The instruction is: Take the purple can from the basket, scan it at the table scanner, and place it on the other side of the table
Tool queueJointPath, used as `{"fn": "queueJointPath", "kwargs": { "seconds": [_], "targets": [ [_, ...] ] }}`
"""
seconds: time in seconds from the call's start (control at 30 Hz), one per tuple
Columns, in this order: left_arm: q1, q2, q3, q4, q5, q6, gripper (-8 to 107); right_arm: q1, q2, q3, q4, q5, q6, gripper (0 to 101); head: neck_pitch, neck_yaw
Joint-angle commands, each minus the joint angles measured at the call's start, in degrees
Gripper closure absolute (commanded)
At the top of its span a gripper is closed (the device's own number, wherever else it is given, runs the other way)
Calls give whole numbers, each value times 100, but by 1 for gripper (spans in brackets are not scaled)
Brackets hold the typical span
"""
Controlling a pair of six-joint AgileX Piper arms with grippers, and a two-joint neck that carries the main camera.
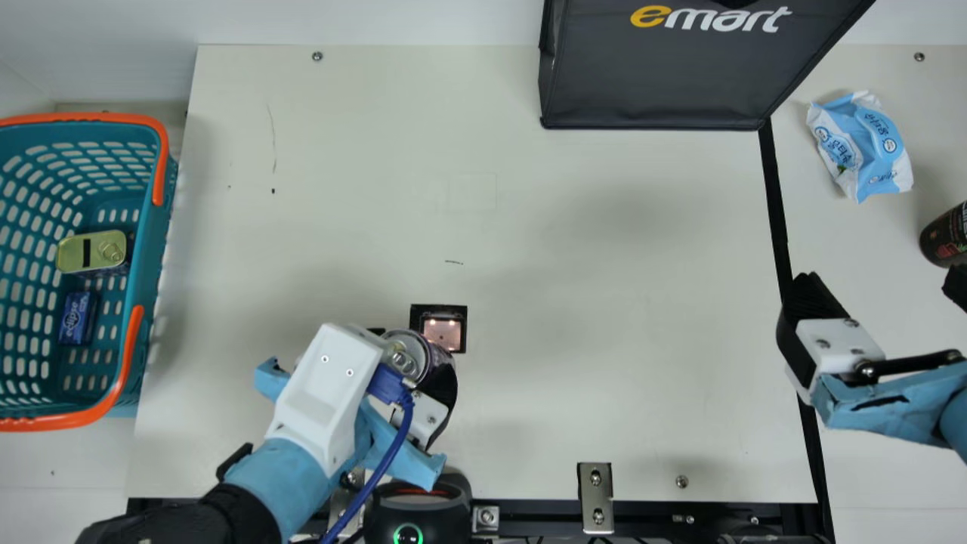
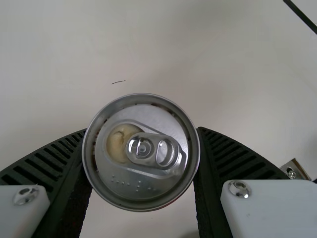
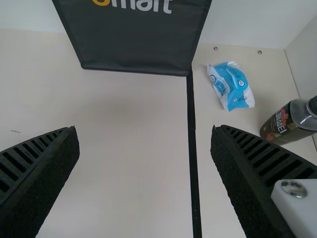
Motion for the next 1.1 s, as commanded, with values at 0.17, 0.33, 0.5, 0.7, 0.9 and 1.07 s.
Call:
{"fn": "queueJointPath", "kwargs": {
  "seconds": [0.17,0.33,0.5,0.7,0.9,1.07],
  "targets": [
    [321,-187,34,-655,-341,1555,107,0,0,0,0,0,0,6,-175,9],
    [508,-297,55,-1113,-488,2416,107,0,0,0,0,0,0,6,-175,9],
    [707,-408,96,-1643,-652,3321,107,0,0,0,0,0,0,6,-175,9],
    [972,-488,150,-2297,-763,4435,107,0,0,0,0,0,0,6,-175,9],
    [1271,-529,233,-2954,-829,5493,107,0,0,0,0,0,0,6,-175,9],
    [1524,-528,277,-3549,-897,6379,107,0,0,0,0,0,0,6,-175,9]
  ]
}}
